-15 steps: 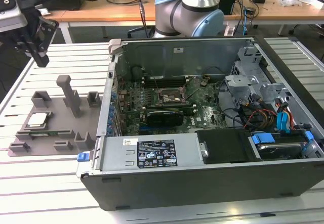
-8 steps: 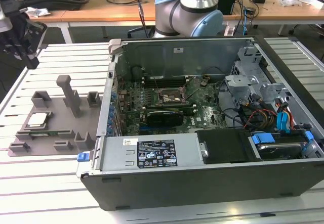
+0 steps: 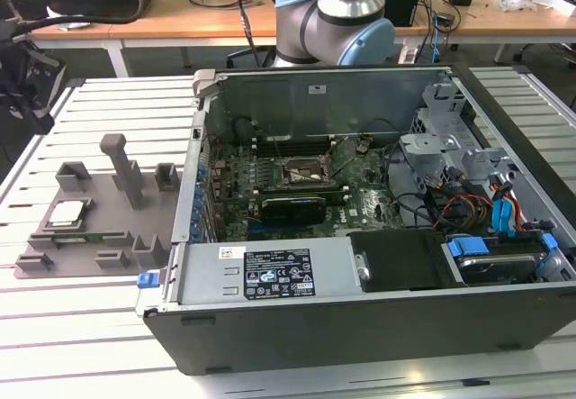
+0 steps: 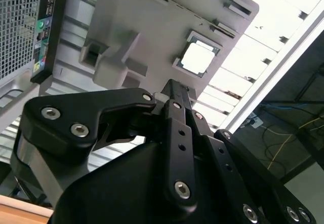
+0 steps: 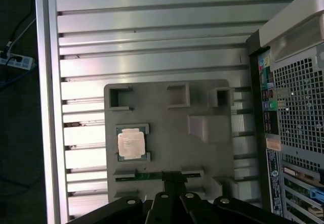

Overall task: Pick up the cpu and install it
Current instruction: 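Reach for the cpu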

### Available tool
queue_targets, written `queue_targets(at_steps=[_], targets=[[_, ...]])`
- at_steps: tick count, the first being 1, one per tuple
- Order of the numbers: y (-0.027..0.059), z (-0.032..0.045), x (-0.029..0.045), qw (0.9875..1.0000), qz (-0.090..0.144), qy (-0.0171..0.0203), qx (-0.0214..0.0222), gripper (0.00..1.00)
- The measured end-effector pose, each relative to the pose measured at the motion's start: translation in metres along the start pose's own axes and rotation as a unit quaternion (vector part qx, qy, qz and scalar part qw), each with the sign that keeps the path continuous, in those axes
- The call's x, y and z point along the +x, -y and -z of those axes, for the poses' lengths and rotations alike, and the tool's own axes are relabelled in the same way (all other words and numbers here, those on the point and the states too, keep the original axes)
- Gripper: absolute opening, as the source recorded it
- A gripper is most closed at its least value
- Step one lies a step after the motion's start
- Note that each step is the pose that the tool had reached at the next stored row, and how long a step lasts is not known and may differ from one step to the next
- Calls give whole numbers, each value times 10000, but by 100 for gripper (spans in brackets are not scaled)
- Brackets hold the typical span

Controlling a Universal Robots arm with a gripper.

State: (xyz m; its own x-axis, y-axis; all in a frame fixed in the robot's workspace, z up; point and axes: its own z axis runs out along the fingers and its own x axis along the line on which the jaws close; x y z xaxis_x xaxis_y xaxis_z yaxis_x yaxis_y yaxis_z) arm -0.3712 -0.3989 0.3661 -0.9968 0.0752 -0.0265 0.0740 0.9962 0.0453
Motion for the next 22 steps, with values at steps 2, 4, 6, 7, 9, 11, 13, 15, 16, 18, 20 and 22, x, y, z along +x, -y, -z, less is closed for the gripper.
queue_targets(at_steps=[2, 4, 6, 7, 9, 11, 13, 15, 16, 18, 20, 22], targets=[[4, -35, 54, 10000, 0, 0, 0, 11], [-2, -74, 95, 10000, 0, 1, 0, 11], [-15, -111, 120, 10000, -1, 0, 0, 11], [-22, -128, 128, 10000, -1, 0, 0, 11], [-39, -174, 144, 10000, -1, 1, 0, 11], [-54, -218, 150, 10000, 0, 0, 0, 11], [-66, -265, 155, 10000, -1, 0, 0, 11], [-73, -302, 157, 10000, 0, 0, 0, 11], [-79, -333, 160, 10000, -1, 0, 0, 11], [-82, -371, 164, 10000, 0, 1, 0, 11], [-82, -428, 170, 10000, 0, 0, 0, 11], [-81, -444, 172, 10000, -1, -1, 1, 11]])
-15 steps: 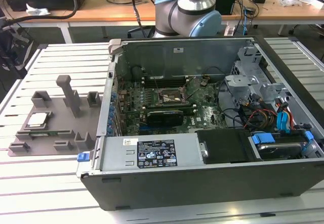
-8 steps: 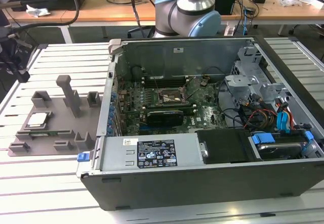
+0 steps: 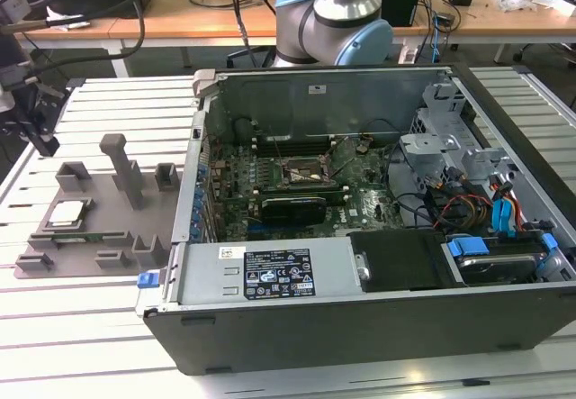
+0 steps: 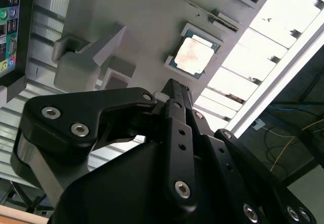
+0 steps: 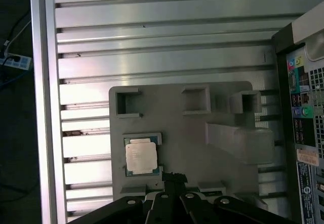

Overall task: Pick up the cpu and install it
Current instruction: 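Reach for the cpu, then pick up the cpu and move it towards the insertion slot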

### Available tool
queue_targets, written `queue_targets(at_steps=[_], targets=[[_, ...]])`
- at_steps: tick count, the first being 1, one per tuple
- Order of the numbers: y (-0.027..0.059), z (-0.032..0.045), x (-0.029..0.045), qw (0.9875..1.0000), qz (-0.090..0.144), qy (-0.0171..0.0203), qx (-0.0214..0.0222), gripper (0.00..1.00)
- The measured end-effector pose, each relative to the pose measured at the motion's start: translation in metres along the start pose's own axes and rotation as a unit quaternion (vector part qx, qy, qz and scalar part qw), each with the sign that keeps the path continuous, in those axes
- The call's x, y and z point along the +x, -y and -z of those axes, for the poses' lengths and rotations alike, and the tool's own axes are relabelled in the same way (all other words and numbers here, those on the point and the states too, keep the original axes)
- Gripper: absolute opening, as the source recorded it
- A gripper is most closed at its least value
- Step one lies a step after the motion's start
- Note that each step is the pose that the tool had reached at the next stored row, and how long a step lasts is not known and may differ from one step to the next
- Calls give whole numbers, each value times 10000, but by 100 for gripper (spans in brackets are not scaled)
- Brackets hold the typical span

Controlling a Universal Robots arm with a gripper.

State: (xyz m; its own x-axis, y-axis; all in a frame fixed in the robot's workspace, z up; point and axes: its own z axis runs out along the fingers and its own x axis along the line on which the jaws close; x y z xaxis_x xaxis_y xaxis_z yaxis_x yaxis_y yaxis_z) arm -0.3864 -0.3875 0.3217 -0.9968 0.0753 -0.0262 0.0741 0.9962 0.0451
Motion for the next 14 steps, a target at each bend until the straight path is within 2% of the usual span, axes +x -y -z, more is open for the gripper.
queue_targets(at_steps=[14], targets=[[1, -17, 0, 10000, 0, 1, -1, 11]])
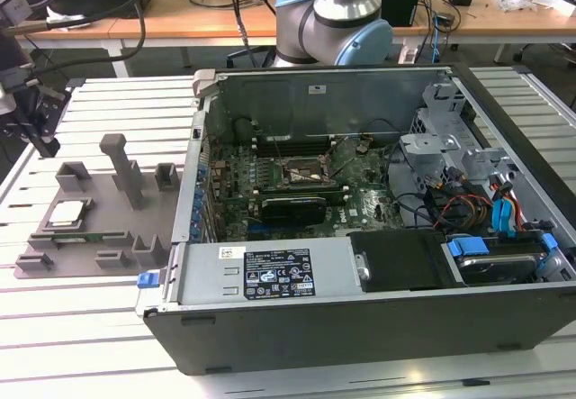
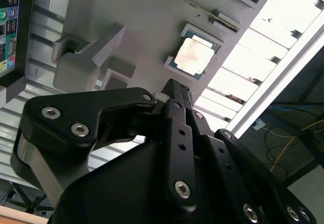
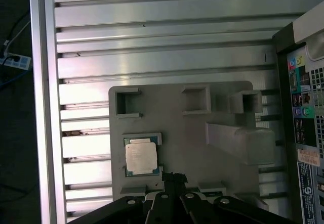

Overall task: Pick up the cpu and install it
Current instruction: 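Pick up the cpu and move it towards the insertion slot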

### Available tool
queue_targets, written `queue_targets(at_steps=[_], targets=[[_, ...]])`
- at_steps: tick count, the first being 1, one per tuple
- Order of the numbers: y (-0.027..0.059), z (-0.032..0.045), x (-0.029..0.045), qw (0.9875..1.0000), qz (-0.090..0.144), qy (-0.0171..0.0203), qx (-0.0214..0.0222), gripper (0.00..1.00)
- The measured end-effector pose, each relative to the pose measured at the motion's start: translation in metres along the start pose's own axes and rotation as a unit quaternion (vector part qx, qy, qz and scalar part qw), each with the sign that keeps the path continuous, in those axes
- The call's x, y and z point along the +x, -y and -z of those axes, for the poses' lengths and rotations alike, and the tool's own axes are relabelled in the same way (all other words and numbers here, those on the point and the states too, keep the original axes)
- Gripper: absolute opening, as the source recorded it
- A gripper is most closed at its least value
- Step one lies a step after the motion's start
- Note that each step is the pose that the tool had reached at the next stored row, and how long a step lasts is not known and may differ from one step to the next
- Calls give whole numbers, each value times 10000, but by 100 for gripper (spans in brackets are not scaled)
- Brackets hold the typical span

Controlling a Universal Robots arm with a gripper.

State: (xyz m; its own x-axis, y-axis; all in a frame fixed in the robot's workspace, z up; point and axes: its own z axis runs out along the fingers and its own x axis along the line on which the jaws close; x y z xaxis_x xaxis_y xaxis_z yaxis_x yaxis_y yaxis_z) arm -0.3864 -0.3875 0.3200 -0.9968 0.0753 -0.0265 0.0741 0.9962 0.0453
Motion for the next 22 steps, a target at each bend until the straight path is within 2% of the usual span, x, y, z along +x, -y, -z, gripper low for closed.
queue_targets(at_steps=[2, 14, 19, 22], targets=[[1, -11, 3, 10000, 0, 1, 0, 11], [15, -203, 88, 10000, 0, 0, 0, 11], [27, -366, 139, 10000, 0, 0, 0, 11], [31, -432, 158, 10000, 0, 0, 0, 11]])
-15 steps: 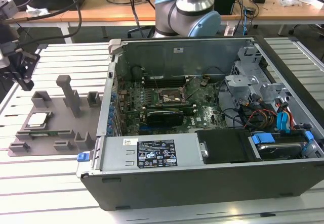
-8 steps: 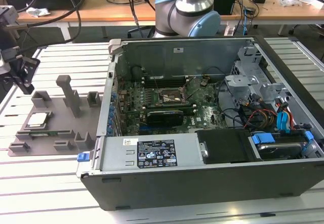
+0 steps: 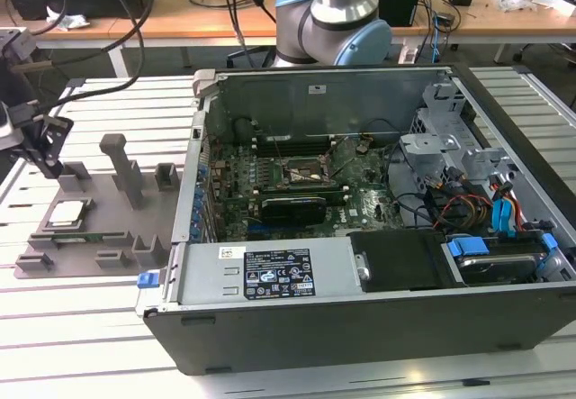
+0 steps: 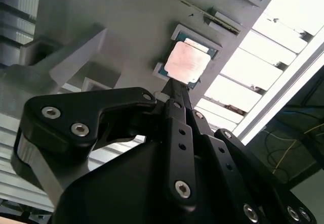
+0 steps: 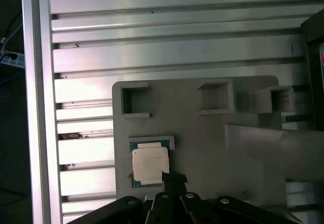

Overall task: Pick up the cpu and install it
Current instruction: 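Pick up the cpu and move it towards the insertion slot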

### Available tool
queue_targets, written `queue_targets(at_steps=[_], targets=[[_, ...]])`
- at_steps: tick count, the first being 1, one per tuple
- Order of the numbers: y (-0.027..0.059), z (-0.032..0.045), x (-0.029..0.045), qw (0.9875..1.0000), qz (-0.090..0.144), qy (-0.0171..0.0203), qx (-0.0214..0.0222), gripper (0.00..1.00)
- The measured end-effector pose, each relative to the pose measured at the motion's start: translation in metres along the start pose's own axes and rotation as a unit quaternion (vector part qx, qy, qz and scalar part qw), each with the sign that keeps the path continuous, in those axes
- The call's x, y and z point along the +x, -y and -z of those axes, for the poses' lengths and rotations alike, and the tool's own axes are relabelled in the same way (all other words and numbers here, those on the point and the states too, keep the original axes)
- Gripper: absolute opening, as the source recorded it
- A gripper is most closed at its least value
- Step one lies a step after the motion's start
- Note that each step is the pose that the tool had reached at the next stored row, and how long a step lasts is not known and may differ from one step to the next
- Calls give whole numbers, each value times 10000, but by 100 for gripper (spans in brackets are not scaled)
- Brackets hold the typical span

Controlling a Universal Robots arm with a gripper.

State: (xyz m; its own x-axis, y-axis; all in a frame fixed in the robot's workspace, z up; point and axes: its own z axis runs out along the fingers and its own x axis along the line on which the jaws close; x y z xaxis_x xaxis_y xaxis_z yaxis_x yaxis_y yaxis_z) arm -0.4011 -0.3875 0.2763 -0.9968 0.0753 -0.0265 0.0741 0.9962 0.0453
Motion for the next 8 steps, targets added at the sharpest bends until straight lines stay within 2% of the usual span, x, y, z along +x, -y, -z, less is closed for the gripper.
queue_targets(at_steps=[3, 5, 8], targets=[[4, -57, 19, 10000, 0, 0, 0, 11], [10, -131, 58, 10000, 0, -1, 1, 11], [15, -188, 94, 10000, 0, 0, 0, 11]])
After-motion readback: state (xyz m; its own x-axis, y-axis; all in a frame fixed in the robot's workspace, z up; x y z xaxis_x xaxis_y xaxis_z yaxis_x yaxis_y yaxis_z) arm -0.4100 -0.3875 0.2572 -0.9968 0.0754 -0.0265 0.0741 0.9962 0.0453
